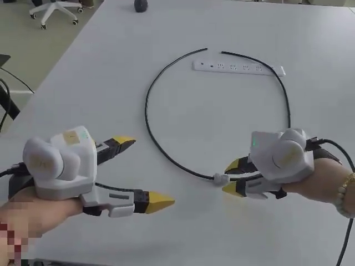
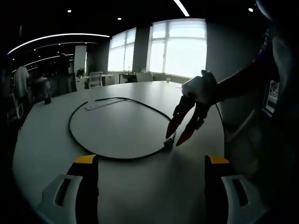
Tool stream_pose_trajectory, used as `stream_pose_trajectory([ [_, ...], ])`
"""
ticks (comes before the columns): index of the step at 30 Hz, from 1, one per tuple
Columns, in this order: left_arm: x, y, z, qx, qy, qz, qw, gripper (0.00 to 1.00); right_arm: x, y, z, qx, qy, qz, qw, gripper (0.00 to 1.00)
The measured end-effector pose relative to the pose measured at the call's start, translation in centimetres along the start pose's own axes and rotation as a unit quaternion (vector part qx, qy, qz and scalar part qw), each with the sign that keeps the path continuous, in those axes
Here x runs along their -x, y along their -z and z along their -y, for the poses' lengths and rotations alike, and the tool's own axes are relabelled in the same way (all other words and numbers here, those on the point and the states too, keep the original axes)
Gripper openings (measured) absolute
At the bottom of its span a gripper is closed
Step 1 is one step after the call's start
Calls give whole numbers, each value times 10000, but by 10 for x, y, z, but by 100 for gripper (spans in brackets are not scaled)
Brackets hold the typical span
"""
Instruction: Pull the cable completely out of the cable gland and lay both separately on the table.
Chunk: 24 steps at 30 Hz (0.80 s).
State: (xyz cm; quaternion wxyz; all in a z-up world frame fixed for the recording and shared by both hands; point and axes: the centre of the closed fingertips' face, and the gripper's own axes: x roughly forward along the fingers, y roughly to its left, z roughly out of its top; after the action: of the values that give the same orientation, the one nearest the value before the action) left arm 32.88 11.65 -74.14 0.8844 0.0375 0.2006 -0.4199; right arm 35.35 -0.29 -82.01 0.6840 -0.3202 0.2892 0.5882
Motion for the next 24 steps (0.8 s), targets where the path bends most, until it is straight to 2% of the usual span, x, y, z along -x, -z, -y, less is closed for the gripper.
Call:
stream_pose_trajectory([
  [9,0,1,3,-8,13,-17,10000,94,-3,-2,3,31,-11,-31,10000,11],
  [24,-4,0,5,-51,54,-29,10000,93,-6,3,3,116,-56,-123,9998,9],
])
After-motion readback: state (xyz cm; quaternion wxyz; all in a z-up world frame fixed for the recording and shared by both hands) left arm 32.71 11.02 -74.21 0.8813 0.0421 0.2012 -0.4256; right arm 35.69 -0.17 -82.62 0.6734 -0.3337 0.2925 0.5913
